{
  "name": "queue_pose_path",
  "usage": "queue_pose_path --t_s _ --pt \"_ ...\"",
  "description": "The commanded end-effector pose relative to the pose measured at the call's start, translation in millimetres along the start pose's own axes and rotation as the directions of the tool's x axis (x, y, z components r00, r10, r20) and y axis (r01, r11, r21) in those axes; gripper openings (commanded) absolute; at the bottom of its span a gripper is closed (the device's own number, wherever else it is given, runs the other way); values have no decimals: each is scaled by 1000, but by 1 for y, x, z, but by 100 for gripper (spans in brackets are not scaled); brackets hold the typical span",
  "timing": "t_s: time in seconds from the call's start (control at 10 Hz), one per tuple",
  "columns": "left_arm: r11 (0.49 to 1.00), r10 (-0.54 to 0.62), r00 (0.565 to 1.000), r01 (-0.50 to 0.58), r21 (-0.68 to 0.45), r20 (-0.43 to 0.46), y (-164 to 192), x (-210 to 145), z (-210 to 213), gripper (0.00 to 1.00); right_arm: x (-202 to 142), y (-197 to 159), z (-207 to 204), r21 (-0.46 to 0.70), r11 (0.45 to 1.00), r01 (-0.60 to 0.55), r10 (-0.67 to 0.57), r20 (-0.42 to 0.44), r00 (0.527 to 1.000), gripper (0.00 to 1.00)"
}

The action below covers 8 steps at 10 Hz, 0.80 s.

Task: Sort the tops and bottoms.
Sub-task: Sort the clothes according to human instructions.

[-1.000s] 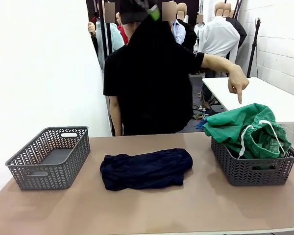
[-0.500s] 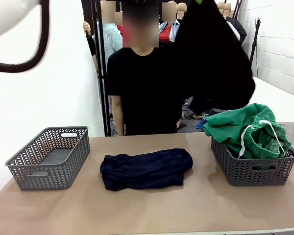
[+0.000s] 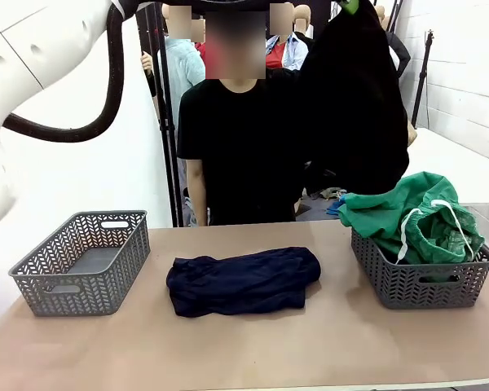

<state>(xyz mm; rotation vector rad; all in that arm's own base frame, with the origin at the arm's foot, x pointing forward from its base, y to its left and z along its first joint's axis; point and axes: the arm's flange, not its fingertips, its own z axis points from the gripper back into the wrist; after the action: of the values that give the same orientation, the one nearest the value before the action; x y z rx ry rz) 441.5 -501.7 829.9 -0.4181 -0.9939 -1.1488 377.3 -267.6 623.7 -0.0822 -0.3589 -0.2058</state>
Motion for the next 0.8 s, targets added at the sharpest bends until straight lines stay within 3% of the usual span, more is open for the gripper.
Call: queue_pose_path --t_s 0.0,0.2,0.3,0.7 --pt "1000 -18 1000 18 17 -10 0 0 10 0 -3 0 -1 -7 1000 -11 11 -8 1000 100" --pt "1000 -1 1000 1 1 1 0 1 2 0 -3 0 -1 -7 1000 -11 11 -8 1000 100" --pt "1000 -3 995 5 -10 103 12 14 -16 0 -3 0 -1 -7 1000 -11 11 -8 1000 100" --pt "989 -12 979 41 -141 202 34 64 -124 0 -3 0 -1 -7 1000 -11 11 -8 1000 100"
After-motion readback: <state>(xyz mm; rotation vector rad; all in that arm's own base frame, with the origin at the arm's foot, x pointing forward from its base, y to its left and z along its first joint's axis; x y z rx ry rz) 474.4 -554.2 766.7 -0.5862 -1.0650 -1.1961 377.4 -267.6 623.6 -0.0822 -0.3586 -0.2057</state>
